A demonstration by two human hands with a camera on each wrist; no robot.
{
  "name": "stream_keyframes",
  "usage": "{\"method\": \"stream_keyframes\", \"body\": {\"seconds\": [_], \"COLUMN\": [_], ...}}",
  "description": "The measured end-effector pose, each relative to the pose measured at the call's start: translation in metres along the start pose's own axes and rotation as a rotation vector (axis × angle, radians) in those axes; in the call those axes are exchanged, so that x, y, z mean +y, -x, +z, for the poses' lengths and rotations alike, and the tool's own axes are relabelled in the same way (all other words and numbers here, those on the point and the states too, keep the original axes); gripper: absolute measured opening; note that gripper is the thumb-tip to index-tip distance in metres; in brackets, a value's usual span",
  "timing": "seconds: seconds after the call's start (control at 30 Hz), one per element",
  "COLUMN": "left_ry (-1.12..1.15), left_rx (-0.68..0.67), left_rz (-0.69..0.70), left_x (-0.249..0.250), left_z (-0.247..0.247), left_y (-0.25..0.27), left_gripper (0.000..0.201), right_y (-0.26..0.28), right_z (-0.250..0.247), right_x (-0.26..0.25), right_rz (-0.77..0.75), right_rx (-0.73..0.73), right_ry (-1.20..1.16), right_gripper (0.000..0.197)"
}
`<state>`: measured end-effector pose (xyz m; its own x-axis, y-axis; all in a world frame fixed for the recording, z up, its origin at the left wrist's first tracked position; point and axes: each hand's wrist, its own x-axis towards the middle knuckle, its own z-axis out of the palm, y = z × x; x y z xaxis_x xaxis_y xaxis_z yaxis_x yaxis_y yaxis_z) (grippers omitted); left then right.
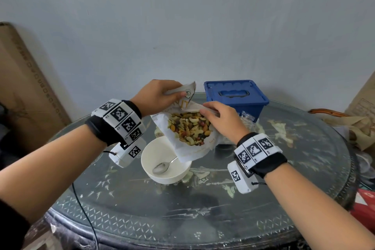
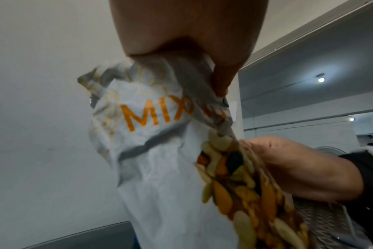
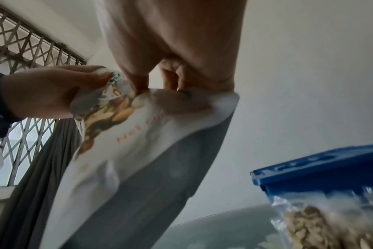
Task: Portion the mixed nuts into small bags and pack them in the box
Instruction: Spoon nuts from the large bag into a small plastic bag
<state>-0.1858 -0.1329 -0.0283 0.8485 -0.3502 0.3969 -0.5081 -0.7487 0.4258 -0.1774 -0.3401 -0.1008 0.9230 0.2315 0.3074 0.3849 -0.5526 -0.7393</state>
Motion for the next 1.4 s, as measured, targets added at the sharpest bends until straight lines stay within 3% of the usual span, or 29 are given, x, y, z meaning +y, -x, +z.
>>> {"method": "stream_keyframes", "body": {"seconds": [0.23, 0.3, 0.37, 0.5, 0.57, 0.77, 1.0, 1.13, 1.3, 1.4], "left_ry": [0.172, 0.153, 0.152, 0.005, -0.012, 0.418, 0.543, 0.424, 0.288, 0.273], "left_rx": [0.121, 0.031, -0.072, -0.165, -0.15, 0.183, 0.292, 0.227, 0.1, 0.101], "left_rz": [-0.093, -0.146, -0.212, -0.248, -0.234, -0.384, -0.362, -0.247, -0.17, -0.161], "left_x": [-0.003, -0.005, 0.0, 0.019, 0.022, 0.022, 0.021, 0.02, 0.023, 0.031], "left_z": [-0.003, -0.005, -0.009, -0.01, -0.005, -0.001, 0.003, 0.002, 0.007, 0.006], "left_y": [0.012, 0.015, 0.012, 0.0, -0.004, 0.0, 0.005, 0.007, 0.006, 0.002], "left_gripper": [0.022, 0.03, 0.025, 0.039, 0.04, 0.02, 0.028, 0.034, 0.041, 0.044], "right_y": [0.013, 0.015, 0.016, 0.019, 0.021, 0.031, 0.037, 0.033, 0.029, 0.017], "right_z": [0.018, 0.021, 0.024, 0.03, 0.034, 0.041, 0.056, 0.049, 0.035, 0.026], "right_x": [0.013, 0.017, 0.019, 0.009, 0.005, 0.024, 0.029, 0.029, 0.002, -0.008], "right_rz": [-0.16, -0.244, -0.309, -0.375, -0.373, -0.264, -0.196, -0.125, -0.173, -0.185], "right_rx": [0.28, 0.336, 0.386, 0.454, 0.466, 0.438, 0.419, 0.291, 0.162, 0.149], "right_ry": [0.01, 0.13, 0.281, 0.464, 0.489, 0.296, 0.208, 0.172, -0.02, -0.1], "right_gripper": [0.024, 0.024, 0.024, 0.034, 0.036, 0.039, 0.029, 0.02, 0.048, 0.037]}}
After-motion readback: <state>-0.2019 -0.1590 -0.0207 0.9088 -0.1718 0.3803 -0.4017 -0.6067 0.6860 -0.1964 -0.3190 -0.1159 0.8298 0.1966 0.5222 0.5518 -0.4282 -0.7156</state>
